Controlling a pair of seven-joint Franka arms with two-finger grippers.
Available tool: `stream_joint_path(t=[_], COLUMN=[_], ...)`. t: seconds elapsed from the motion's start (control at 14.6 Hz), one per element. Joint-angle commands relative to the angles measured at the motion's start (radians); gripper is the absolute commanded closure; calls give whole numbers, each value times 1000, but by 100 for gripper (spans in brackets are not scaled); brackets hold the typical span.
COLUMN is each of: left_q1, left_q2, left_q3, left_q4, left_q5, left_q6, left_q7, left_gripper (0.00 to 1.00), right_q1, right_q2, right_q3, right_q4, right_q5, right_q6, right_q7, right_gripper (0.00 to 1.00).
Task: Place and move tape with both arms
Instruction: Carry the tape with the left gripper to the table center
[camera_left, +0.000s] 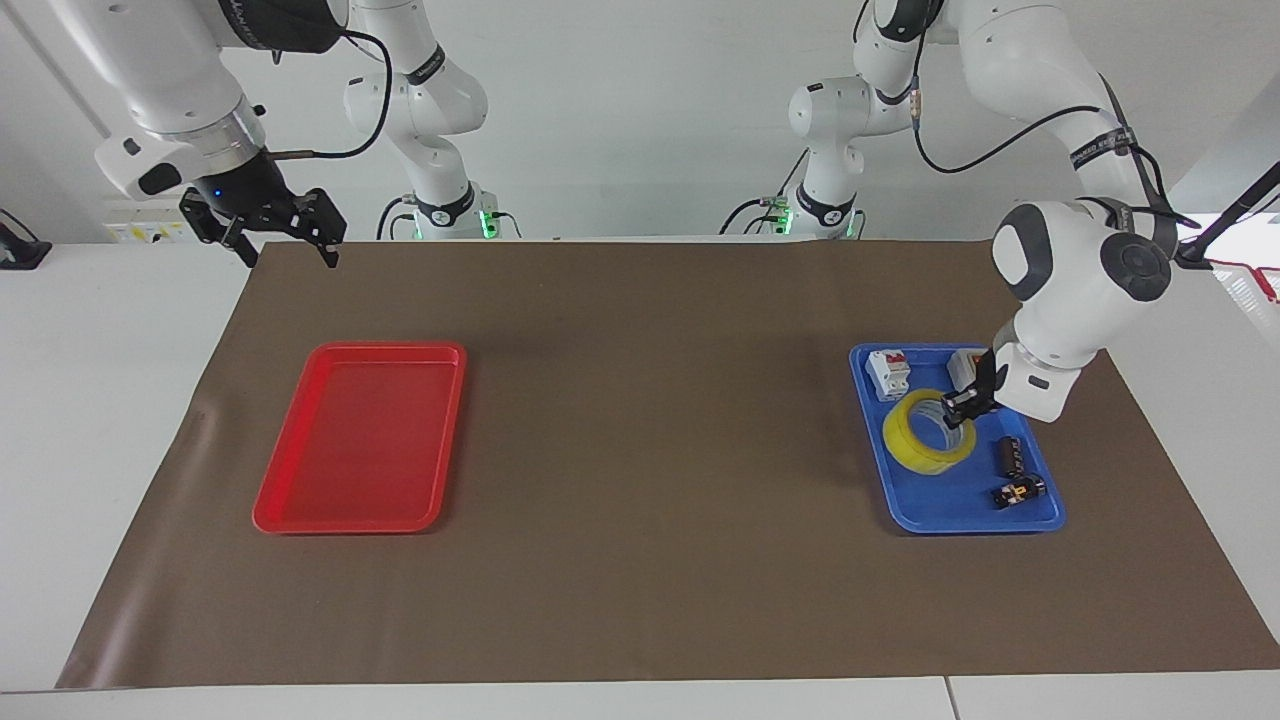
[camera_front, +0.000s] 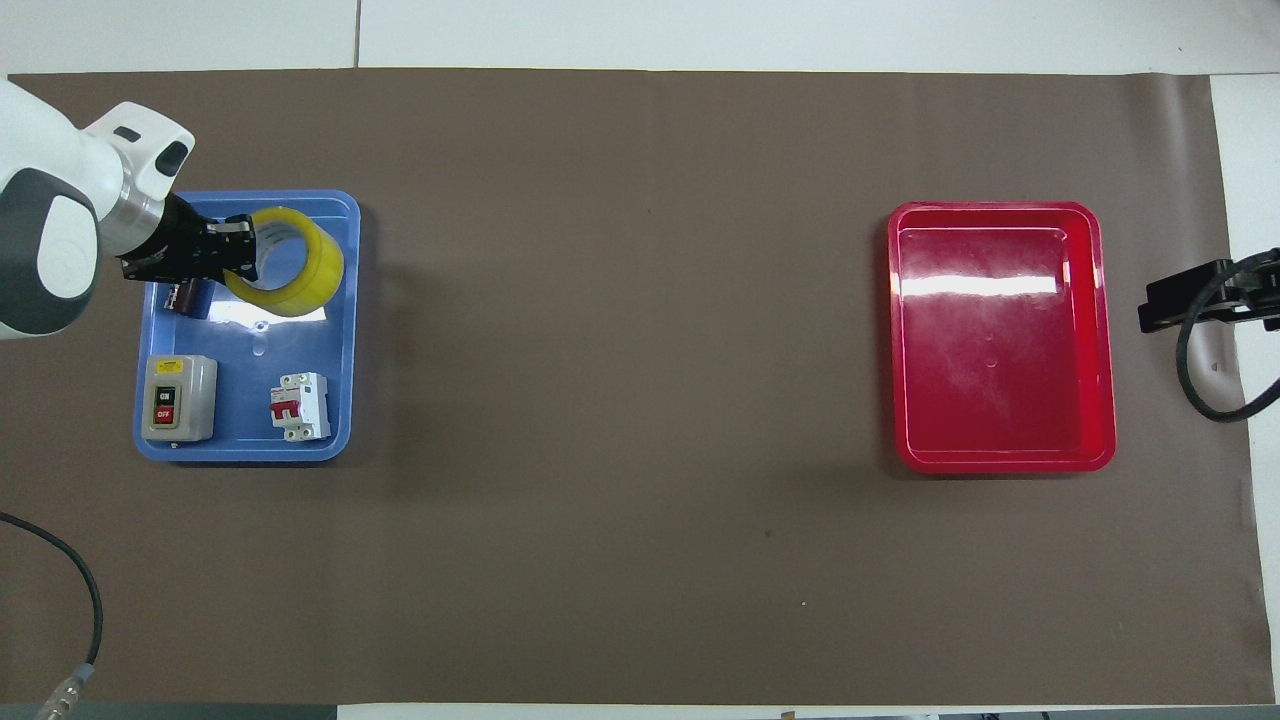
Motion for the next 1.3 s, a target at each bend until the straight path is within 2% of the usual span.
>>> stream_joint_path(t=[0.0, 0.14, 0.48, 0.62, 0.75, 0.82, 0.89, 0.96, 1.03, 1.23], left_q1=[-180, -276, -436, -470, -485, -484, -479, -472, -465, -348], left_q2=[53, 53, 56, 82, 99, 101, 101, 98, 82, -42], left_q3=[11, 9, 9, 9, 9, 9, 9, 11, 15, 14], left_q4=[75, 61, -95, -143, -149, -149, -141, -135, -132, -107], left_q5=[35, 24, 23, 24, 24, 24, 24, 26, 26, 29], left_q6=[-34, 15, 202, 298, 314, 314, 307, 296, 279, 141], left_q7=[-293, -407, -588, -654, -667, -665, -665, -664, -659, -559], left_gripper=[100, 100, 100, 100, 100, 85, 25, 0, 0, 0], right_q1=[-8, -8, -8, -8, -8, -8, -8, -8, -8, -8], right_q2=[-21, -21, -21, -21, -21, -21, -21, -21, -21, -21], right_q3=[6, 6, 6, 6, 6, 6, 6, 6, 6, 6], right_q4=[-27, -27, -27, -27, -27, -27, -27, -27, -27, -27], right_q5=[-8, -8, -8, -8, -8, -8, -8, -8, -8, -8], right_q6=[14, 13, 13, 13, 13, 14, 13, 14, 14, 14], right_q7=[-12, -13, -13, -13, -12, -12, -12, -12, -13, -13], right_gripper=[0, 0, 0, 0, 0, 0, 0, 0, 0, 0])
